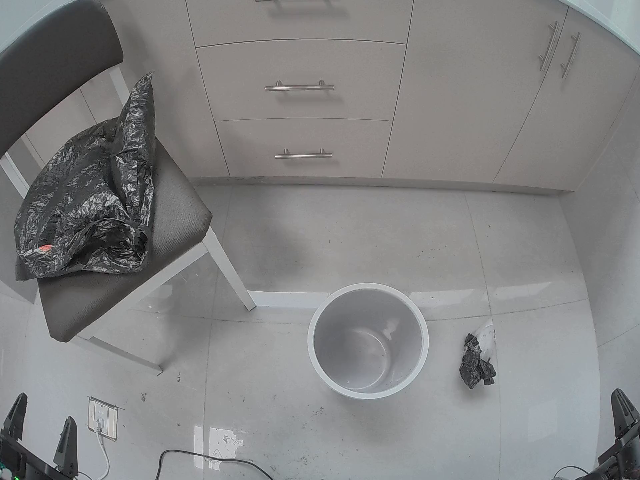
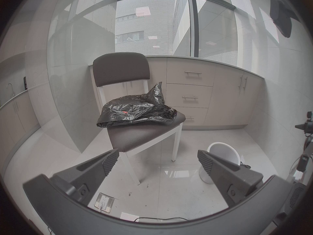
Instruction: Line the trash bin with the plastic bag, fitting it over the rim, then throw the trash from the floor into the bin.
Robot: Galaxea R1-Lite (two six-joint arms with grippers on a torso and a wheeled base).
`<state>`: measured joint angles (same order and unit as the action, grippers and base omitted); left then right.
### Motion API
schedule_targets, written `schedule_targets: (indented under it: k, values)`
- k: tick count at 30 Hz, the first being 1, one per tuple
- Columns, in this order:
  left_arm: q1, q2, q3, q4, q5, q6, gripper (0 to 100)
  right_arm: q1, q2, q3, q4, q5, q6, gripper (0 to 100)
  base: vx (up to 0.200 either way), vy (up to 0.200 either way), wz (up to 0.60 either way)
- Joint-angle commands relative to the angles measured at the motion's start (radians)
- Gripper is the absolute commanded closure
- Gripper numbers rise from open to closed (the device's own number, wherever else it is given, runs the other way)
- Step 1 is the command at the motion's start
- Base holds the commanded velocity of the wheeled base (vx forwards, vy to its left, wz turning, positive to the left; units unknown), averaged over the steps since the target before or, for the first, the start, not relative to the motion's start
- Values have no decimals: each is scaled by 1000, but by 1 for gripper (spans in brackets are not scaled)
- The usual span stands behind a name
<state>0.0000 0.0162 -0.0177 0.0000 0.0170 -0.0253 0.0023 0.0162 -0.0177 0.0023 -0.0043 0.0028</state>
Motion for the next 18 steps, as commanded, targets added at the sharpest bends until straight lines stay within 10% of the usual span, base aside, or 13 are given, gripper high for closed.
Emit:
schedule_targets:
  k: [1, 8, 11, 14, 18]
  values:
    - [0, -16, 16, 0, 1, -1, 0, -1, -16, 16, -1, 0, -1, 100, 0, 0, 0]
    - [-15, 134, -265, 28, -6, -104, 0, -1, -12, -36, -39, -6, 23, 100, 0, 0, 0]
    - [-18, 226, -311, 25, -19, -74, 0, 36, 248, -567, -44, -20, 263, 100, 0, 0, 0]
    - [-17, 274, -314, 21, -68, -74, 0, 50, 403, -835, 74, 17, 164, 100, 0, 0, 0]
    - [-21, 349, -334, 20, -86, -70, 0, 85, 498, -782, 108, 113, 103, 100, 0, 0, 0]
